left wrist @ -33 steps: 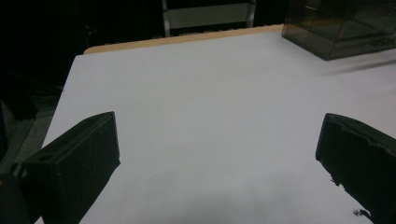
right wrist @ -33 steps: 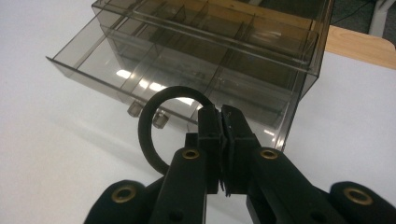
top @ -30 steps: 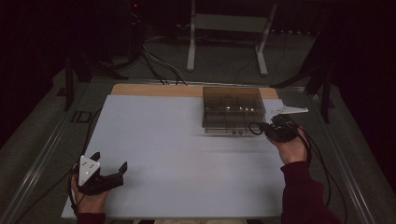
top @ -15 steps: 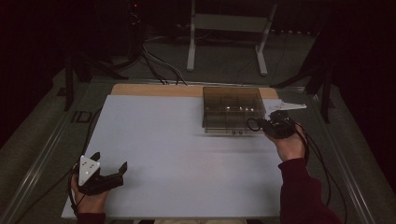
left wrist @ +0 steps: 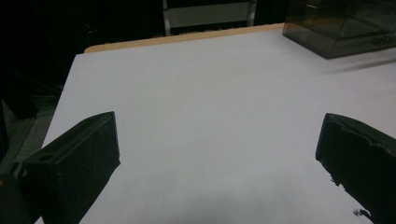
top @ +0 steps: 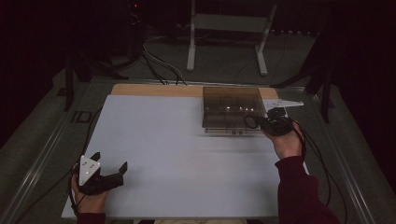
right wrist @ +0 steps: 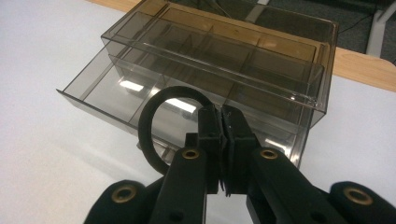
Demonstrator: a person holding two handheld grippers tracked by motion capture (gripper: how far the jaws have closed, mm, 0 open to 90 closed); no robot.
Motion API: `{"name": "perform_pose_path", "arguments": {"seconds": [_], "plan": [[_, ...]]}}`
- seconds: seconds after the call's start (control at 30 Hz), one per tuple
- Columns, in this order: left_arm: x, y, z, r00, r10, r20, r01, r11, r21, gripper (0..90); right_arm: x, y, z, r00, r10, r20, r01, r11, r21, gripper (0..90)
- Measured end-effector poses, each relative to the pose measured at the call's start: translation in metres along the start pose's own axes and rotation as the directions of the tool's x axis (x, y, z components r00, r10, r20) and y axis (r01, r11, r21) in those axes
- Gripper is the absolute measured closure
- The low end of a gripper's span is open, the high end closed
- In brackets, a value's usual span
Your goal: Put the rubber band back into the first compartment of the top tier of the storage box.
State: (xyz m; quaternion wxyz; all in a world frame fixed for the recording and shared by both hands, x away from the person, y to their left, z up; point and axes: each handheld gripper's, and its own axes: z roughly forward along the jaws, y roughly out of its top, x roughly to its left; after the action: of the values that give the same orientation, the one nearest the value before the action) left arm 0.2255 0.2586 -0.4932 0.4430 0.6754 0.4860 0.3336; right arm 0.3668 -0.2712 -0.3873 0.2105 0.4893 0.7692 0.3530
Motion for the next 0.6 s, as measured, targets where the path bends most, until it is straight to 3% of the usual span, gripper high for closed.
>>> {"name": "perform_pose_path", "arguments": {"seconds": [0.6], "plan": [[0.0,0.0,0.0,1.0,0.002,0.0,-0.002,1.0,0.003,0.6,0.007,0.01,0.01,1.0,0.004,-0.007,-0.004,1.0,-0.007,88.0]]}}
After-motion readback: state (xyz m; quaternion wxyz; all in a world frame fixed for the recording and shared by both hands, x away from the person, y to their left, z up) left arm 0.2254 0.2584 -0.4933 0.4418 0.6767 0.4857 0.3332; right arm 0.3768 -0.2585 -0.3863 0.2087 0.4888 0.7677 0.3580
